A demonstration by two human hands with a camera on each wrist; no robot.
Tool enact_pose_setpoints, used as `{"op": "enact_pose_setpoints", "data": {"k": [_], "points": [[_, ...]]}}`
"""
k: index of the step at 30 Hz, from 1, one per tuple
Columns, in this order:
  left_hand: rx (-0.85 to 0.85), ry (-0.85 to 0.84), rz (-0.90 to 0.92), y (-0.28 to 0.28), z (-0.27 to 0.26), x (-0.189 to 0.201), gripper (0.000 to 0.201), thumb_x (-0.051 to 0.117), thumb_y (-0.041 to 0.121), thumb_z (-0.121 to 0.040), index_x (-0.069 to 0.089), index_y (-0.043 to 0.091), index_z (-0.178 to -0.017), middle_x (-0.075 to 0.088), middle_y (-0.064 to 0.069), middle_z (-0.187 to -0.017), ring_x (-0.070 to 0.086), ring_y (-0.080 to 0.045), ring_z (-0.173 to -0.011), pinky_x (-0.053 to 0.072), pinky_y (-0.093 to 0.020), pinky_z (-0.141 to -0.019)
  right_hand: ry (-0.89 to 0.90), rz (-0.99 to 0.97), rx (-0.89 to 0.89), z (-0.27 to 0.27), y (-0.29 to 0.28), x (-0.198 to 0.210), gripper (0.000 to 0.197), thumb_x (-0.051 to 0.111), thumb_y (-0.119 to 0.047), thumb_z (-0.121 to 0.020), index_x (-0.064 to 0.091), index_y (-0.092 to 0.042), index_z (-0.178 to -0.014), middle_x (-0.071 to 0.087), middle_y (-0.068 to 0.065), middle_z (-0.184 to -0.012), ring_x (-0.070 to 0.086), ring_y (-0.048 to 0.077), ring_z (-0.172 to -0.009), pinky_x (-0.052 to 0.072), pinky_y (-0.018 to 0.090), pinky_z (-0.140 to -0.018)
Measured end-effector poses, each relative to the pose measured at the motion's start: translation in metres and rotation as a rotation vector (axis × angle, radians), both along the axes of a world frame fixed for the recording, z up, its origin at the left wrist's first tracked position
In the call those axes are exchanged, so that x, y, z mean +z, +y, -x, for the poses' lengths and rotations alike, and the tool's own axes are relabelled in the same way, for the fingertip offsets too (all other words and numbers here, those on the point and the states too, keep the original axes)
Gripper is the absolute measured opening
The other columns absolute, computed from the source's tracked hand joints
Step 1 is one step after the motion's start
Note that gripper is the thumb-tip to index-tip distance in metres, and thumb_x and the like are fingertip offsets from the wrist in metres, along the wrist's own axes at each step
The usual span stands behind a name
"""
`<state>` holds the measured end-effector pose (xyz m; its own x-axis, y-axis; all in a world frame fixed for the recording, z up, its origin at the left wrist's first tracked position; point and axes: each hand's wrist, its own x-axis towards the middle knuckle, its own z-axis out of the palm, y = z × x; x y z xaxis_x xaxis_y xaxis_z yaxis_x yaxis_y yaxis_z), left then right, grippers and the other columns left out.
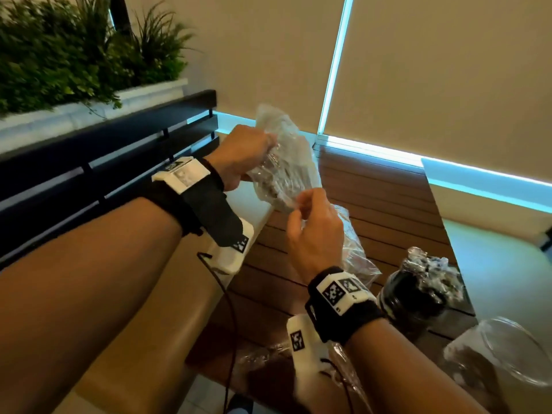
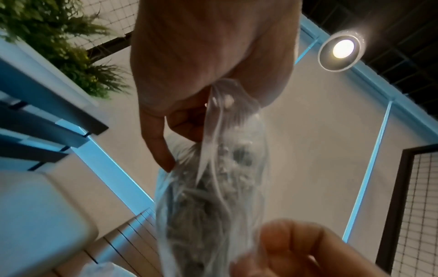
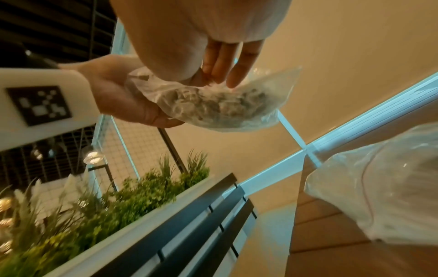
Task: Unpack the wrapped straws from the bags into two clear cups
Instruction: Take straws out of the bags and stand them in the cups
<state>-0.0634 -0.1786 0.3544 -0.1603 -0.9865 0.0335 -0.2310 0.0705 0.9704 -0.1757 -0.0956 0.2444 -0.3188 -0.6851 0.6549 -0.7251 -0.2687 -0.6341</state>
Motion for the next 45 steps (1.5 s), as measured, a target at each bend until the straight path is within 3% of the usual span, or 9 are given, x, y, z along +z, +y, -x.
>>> {"op": "enact_pose_setpoints", "data": {"k": [2,9,17,20,25,30,34,39,45], "points": [[-0.016,0.061,-0.009,0.004,0.014,-0.003,0.019,0.052,0.019,-0.093,0.054,0.015,-0.075,0.056,-0.002,-0.072,0.061,-0.010,-0.059,0.054,-0.037,-0.072,0.017,0.038,-0.035,0.016,0.000,0.003,0.013,0.056,-0.013,-0.084,0.060,-0.020,-0.094,0.062,-0.003,-0.086,0.058,0.017,-0.080,0.049,0.032,-0.069],[-0.119,-0.064,-0.152,0.013,0.050,-0.065,0.024,0.059,0.033,-0.095,0.063,0.010,-0.096,0.063,-0.005,-0.087,0.061,-0.014,-0.072,0.053,-0.033,-0.072,-0.192,-0.375,-0.057,0.049,0.021,-0.045,0.014,0.063,-0.011,-0.083,0.069,-0.022,-0.078,0.065,-0.012,-0.072,0.060,0.008,-0.072,0.039,0.016,-0.069],[-0.261,-0.214,-0.111,0.012,0.058,-0.079,0.080,0.088,0.029,-0.067,0.039,0.020,-0.129,0.055,-0.007,-0.121,0.059,-0.024,-0.110,0.058,-0.047,-0.086,-0.762,-0.442,-0.015,0.069,0.015,-0.059,0.008,0.074,-0.019,-0.081,0.073,-0.017,-0.073,0.071,-0.001,-0.073,0.064,0.014,-0.073,0.056,0.046,-0.084],[-0.188,-0.312,-0.092,0.018,0.066,-0.083,0.093,0.090,0.041,-0.052,0.036,0.020,-0.125,0.055,-0.006,-0.118,0.062,-0.025,-0.104,0.061,-0.045,-0.077,-0.935,-0.416,0.081,0.066,0.014,-0.043,0.009,0.068,-0.017,-0.088,0.069,-0.010,-0.082,0.066,0.007,-0.080,0.060,0.020,-0.077,0.055,0.044,-0.080],[-0.153,-0.362,-0.002,0.036,0.086,-0.092,0.023,0.077,0.028,-0.080,0.060,0.013,-0.075,0.069,-0.009,-0.079,0.065,-0.018,-0.063,0.056,-0.029,-0.055,-1.175,-0.442,0.208,0.069,0.019,-0.025,0.018,0.052,-0.003,-0.094,0.054,-0.015,-0.081,0.059,0.000,-0.072,0.060,0.007,-0.054,0.047,0.019,-0.047],[-0.198,-0.443,0.081,0.043,0.097,-0.088,0.013,0.062,0.012,-0.079,0.069,0.014,-0.068,0.071,-0.006,-0.079,0.068,-0.025,-0.081,0.061,-0.038,-0.074,-1.284,-0.508,0.211,0.076,0.021,-0.032,0.024,0.049,-0.006,-0.092,0.054,-0.022,-0.075,0.053,0.001,-0.079,0.049,0.016,-0.079,0.043,0.032,-0.067],[-0.133,-0.487,0.168,0.040,0.097,-0.091,0.030,0.051,0.014,-0.087,0.053,0.013,-0.057,0.058,-0.003,-0.063,0.056,-0.024,-0.066,0.044,-0.029,-0.059,-1.392,-0.429,0.132,0.083,0.021,-0.031,0.022,0.041,-0.002,-0.091,0.050,-0.016,-0.078,0.053,0.003,-0.070,0.050,0.014,-0.057,0.038,0.029,-0.059],[-0.013,-0.634,0.285,0.021,0.082,-0.086,0.025,0.044,0.023,-0.095,0.053,0.007,-0.077,0.063,-0.015,-0.089,0.059,-0.035,-0.088,0.046,-0.039,-0.073,-1.258,-0.349,-0.190,0.093,0.010,-0.035,0.005,0.044,-0.008,-0.095,0.047,-0.012,-0.095,0.054,0.017,-0.107,0.066,0.030,-0.077,0.054,0.032,-0.046],[-0.053,-0.582,0.401,0.018,0.081,-0.085,0.036,0.045,0.019,-0.092,0.038,0.018,-0.057,0.049,-0.020,-0.085,0.049,-0.034,-0.065,0.038,-0.039,-0.059,-0.208,-0.258,-0.343,0.082,0.013,-0.020,0.022,0.050,0.001,-0.079,0.048,-0.018,-0.090,0.047,0.000,-0.099,0.049,0.016,-0.085,0.042,0.025,-0.066]]}}
